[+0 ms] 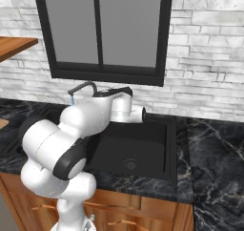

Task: Pick the pear, mango from the sink and place them on the cutting board to airdry. Then turn off the sink faucet.

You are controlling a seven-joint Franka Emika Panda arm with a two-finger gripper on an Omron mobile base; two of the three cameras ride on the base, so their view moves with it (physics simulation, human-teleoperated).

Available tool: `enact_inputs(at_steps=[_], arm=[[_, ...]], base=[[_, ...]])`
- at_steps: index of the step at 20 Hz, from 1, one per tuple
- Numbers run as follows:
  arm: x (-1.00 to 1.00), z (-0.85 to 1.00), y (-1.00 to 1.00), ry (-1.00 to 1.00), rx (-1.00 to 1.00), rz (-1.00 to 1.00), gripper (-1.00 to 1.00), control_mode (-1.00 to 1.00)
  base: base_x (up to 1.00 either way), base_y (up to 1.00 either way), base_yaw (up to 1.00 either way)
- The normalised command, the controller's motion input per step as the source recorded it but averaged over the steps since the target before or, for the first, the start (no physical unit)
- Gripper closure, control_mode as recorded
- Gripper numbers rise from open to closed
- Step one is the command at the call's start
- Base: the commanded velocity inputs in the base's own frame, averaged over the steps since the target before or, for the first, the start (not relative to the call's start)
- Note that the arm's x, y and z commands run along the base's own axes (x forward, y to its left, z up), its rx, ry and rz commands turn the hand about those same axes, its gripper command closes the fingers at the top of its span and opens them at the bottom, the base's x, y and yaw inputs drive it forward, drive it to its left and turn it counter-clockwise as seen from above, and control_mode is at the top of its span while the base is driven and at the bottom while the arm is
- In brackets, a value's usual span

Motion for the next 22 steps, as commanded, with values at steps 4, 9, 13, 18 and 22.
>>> enact_inputs(at_steps=[4, 9, 13, 18, 22], arm=[[0.15, 0.00, 0.00, -0.04, 0.00, 0.00, -1.00, -1.00], [0.22, 0.00, -0.01, -0.01, 0.00, 0.00, -1.00, -1.00], [0.32, -0.01, -0.06, 0.00, 0.00, 0.00, -1.00, -1.00], [0.27, -0.03, -0.19, 0.00, 0.00, 0.00, -1.00, -1.00], [0.21, -0.04, -0.25, 0.00, 0.00, 0.00, -1.00, -1.00]], base=[[0.00, 0.00, 0.00], [0.00, 0.00, 0.00], [0.00, 0.00, 0.00], [0.00, 0.00, 0.00], [0.00, 0.00, 0.00]])
